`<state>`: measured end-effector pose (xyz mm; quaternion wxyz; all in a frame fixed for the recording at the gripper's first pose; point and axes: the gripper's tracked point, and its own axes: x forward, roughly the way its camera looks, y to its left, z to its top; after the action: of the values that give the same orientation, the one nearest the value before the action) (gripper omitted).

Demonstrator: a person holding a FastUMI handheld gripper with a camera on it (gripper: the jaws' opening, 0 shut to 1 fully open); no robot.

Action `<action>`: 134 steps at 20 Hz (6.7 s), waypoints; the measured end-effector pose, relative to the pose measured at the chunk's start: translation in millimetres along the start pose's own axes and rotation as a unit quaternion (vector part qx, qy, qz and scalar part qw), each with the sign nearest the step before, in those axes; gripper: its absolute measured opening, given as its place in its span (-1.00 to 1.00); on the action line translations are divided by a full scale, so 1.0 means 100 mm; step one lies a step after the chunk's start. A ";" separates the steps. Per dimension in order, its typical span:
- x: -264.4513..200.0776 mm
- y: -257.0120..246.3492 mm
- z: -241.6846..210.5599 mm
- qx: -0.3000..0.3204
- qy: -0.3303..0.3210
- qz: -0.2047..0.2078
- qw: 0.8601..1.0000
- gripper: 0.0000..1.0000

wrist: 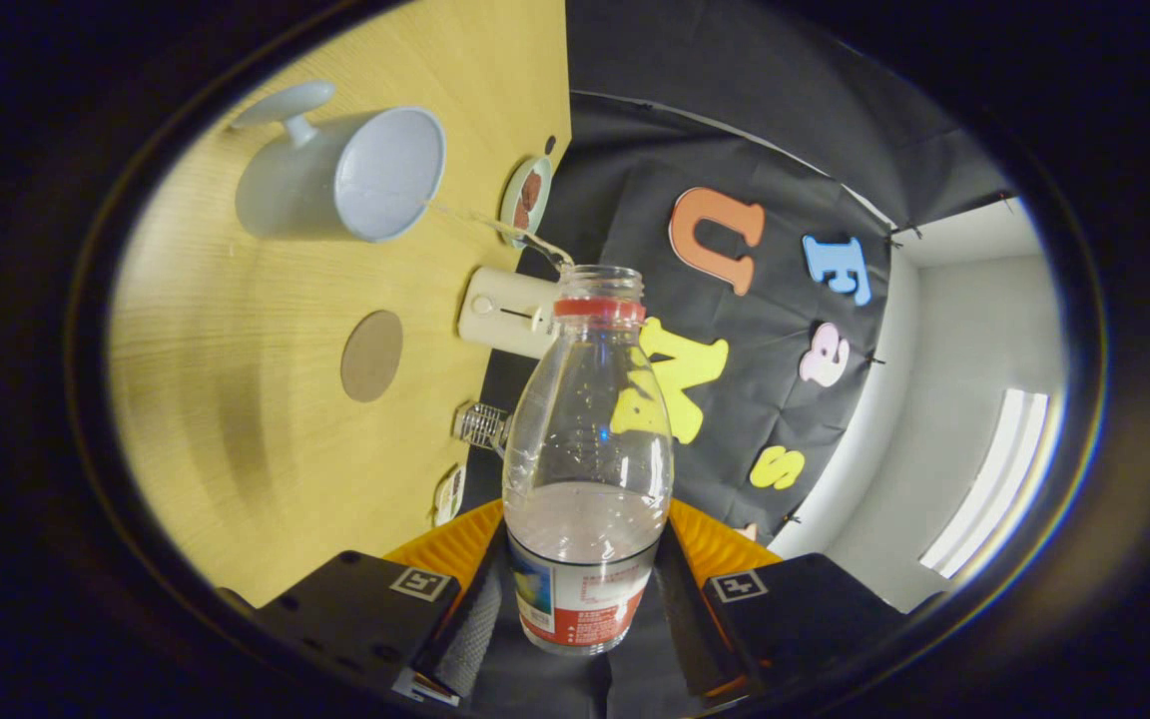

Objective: Take the bottle from table, then pour the juice into the cup, finally place the bottle on the coaster

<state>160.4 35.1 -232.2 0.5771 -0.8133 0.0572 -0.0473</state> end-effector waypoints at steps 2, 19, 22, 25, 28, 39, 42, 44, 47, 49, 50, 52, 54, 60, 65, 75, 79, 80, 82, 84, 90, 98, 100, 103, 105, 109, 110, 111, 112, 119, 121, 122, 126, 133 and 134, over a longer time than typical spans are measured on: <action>0.00 0.01 0.01 0.002 -0.002 0.003 1.000 0.59; -0.02 -0.03 0.04 -0.021 0.006 0.001 1.000 0.59; -0.04 -0.06 0.01 -0.020 0.010 0.002 1.000 0.59; -0.07 -0.12 0.06 -0.025 0.007 -0.001 1.000 0.59; -0.08 -0.14 0.07 -0.032 0.007 -0.003 0.999 0.58; -0.14 -0.21 0.10 -0.054 0.005 -0.013 0.998 0.59; -0.13 -0.20 0.09 -0.060 0.008 -0.013 0.998 0.58; -0.12 -0.20 0.10 -0.065 0.009 -0.013 0.998 0.58; -0.13 -0.22 0.10 -0.071 0.008 -0.016 0.997 0.58; -0.10 -0.25 0.11 -0.080 0.009 -0.015 0.997 0.58; -0.09 -0.26 0.10 -0.084 0.010 -0.014 0.996 0.58; -0.08 -0.27 0.10 -0.089 0.011 -0.014 0.996 0.58; -0.09 -0.29 0.13 -0.091 0.008 -0.017 0.996 0.59; -0.12 -0.37 0.22 -0.105 0.003 -0.028 0.994 0.58; -0.13 -0.41 0.27 -0.119 0.002 -0.033 0.992 0.58; -0.19 -0.60 0.41 -0.149 -0.011 -0.061 0.987 0.59; -0.18 -0.71 0.38 -0.180 -0.003 -0.076 0.981 0.58; -0.17 -0.71 0.38 -0.179 -0.002 -0.077 0.981 0.58; -0.18 -0.72 0.38 -0.184 -0.002 -0.079 0.980 0.58; -0.18 -0.74 0.39 -0.194 -0.002 -0.082 0.978 0.58; -0.19 -0.84 0.40 -0.225 0.002 -0.101 0.969 0.58; -0.22 -0.89 0.40 -0.243 0.013 -0.107 0.964 0.58; -0.22 -0.84 0.37 -0.217 0.021 -0.100 0.971 0.58; -0.24 -0.71 0.35 -0.147 0.026 -0.080 0.985 0.58; -0.24 -0.66 0.35 -0.103 0.024 -0.075 0.992 0.58; -0.26 -0.66 0.30 -0.009 0.023 -0.066 0.998 0.58; -0.25 -0.65 0.27 0.015 0.025 -0.064 0.998 0.58; -0.27 -0.67 0.27 0.039 0.025 -0.063 0.997 0.58; -0.28 -0.66 0.28 0.063 0.024 -0.060 0.996 0.58; -0.35 -0.62 0.19 0.223 0.024 -0.040 0.974 0.58; -0.35 -0.59 0.19 0.265 0.017 -0.029 0.964 0.59; -0.36 -0.56 0.16 0.283 0.016 -0.024 0.959 0.58; -0.33 -0.56 0.12 0.401 -0.005 -0.007 0.916 0.58; -0.06 -0.63 0.18 0.631 -0.044 0.043 0.774 0.59; -0.02 -0.66 0.18 0.651 -0.050 0.045 0.756 0.59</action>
<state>163.5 73.8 -175.4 0.9708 -0.2388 0.0202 -0.0069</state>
